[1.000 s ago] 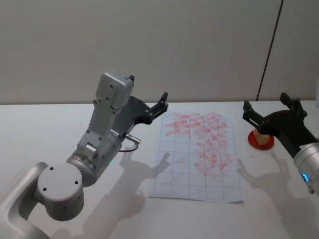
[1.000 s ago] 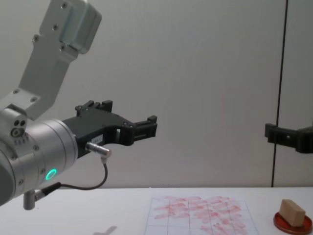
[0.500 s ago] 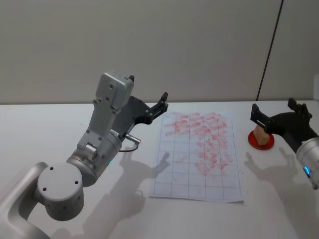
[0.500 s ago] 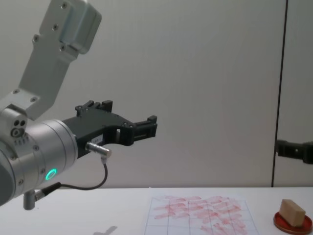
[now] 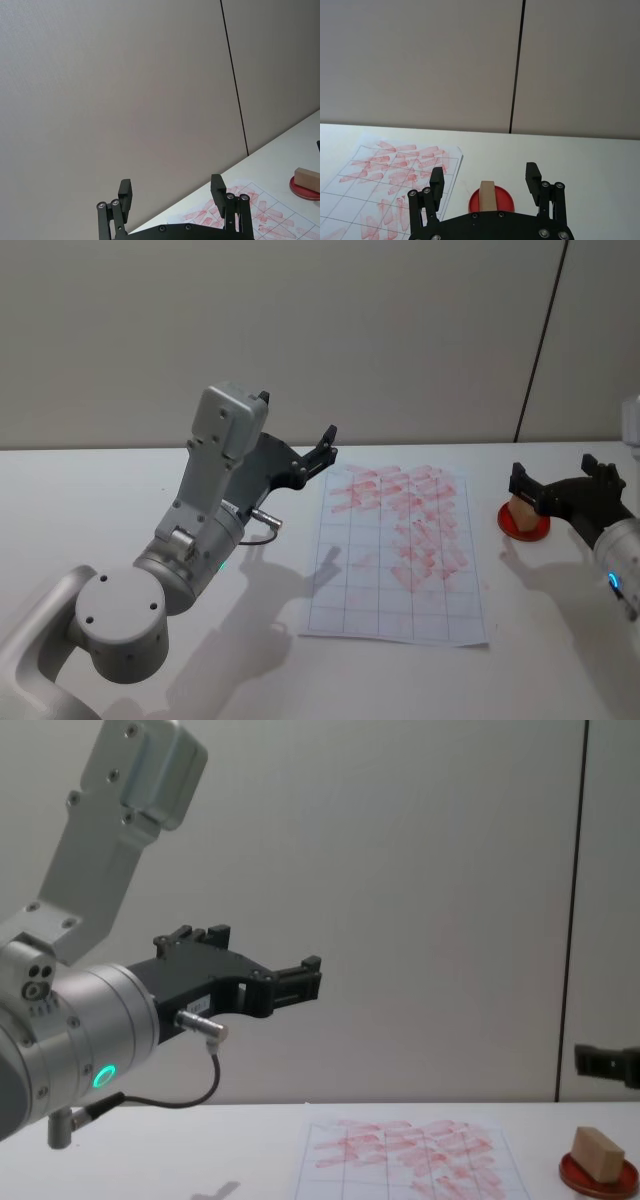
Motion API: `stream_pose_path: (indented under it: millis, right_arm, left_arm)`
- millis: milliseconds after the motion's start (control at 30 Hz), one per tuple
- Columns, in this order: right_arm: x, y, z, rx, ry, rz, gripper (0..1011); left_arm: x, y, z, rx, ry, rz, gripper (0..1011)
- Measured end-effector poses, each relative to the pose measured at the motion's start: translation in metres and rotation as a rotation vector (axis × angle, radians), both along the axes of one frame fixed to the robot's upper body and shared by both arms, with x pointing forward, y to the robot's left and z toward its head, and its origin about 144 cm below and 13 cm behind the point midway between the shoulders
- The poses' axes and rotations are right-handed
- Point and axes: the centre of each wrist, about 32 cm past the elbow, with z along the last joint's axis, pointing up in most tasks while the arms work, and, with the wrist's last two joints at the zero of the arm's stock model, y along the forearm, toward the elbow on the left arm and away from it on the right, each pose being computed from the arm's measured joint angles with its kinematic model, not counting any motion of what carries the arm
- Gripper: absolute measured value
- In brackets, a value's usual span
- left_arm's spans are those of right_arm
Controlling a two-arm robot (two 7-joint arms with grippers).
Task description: Use the one hand to pick up the stamp and affix it onto the A4 paper.
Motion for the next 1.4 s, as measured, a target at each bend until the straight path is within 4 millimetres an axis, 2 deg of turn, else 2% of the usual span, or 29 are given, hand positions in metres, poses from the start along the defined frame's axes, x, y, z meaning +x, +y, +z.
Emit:
stream_pose_path:
  millis: [1100, 1333, 1400]
  right_arm:
    - [0.034, 0.000, -0.035, 0.009, 0.139, -0.060, 998]
    - [0.039, 0.002, -0.042, 0.015, 0.161, -0.048, 842]
    - [0.040, 0.003, -0.044, 0.016, 0.166, -0.047, 771]
  left_arm:
    - [0.000, 0.000, 0.000, 0.000, 0.000, 0.000, 1001]
    - [0.000, 0.000, 0.000, 0.000, 0.000, 0.000, 1001]
    - [0.000, 0.000, 0.000, 0.000, 0.000, 0.000, 1001]
